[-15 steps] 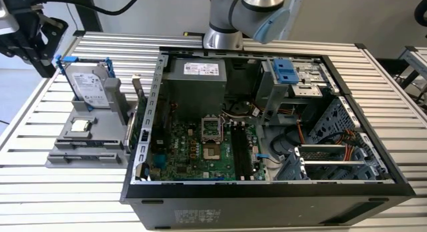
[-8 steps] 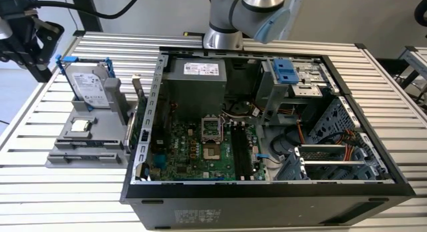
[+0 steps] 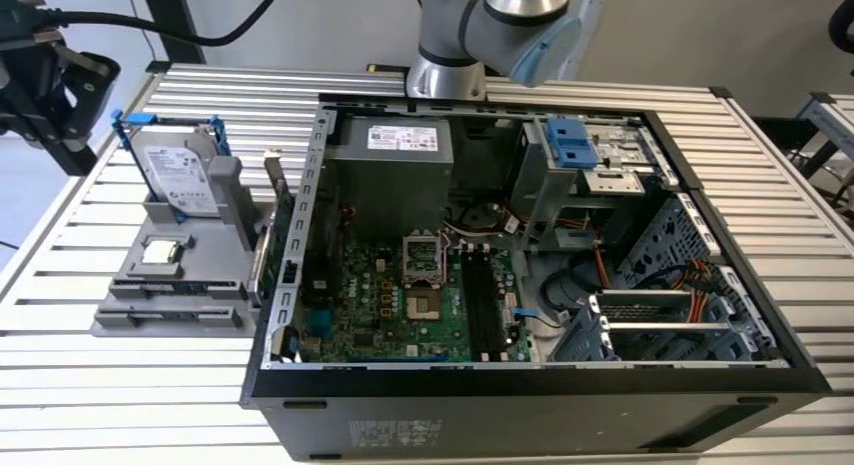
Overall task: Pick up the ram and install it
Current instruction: 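Pick up the ram and move it above insertion slot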
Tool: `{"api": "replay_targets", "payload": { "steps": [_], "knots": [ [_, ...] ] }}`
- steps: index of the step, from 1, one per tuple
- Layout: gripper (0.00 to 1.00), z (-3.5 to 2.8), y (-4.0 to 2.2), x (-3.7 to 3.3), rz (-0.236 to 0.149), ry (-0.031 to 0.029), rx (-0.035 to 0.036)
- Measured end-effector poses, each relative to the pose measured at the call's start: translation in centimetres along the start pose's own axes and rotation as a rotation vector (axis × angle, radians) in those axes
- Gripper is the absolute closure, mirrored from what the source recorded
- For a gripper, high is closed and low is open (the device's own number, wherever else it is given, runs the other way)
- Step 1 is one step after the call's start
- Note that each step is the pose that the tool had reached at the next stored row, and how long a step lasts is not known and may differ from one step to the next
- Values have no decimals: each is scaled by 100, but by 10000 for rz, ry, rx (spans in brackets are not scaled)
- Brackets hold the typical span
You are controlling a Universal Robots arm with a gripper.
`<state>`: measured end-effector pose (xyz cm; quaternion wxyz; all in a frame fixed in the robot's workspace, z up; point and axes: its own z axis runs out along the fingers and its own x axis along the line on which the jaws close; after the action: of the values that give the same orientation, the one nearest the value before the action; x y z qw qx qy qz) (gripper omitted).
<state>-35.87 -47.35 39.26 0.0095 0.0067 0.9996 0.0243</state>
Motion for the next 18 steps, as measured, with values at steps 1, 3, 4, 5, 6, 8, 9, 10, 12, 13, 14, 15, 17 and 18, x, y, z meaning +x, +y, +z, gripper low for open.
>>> {"api": "replay_targets", "payload": {
  "steps": [1,3,4,5,6,8,9,10,12,13,14,15,17,18],
  "knots": [
    [100,-1,-11,1,-2,1,1],
    [100,-1,-29,2,-4,0,0],
    [100,-2,-31,2,-4,0,0],
    [100,-2,-31,2,-3,0,0],
    [100,-2,-32,2,-3,0,0],
    [100,-2,-39,3,-4,0,0],
    [100,-2,-40,3,-4,0,0],
    [100,-2,-40,3,-4,0,0],
    [100,-2,-41,3,-4,0,0],
    [100,-2,-42,3,-4,0,0],
    [100,-2,-42,3,-4,0,0],
    [100,-2,-42,3,-4,1,0],
    [100,-2,-43,3,-5,0,0],
    [100,-2,-43,3,-18,1,0]
  ]
}}
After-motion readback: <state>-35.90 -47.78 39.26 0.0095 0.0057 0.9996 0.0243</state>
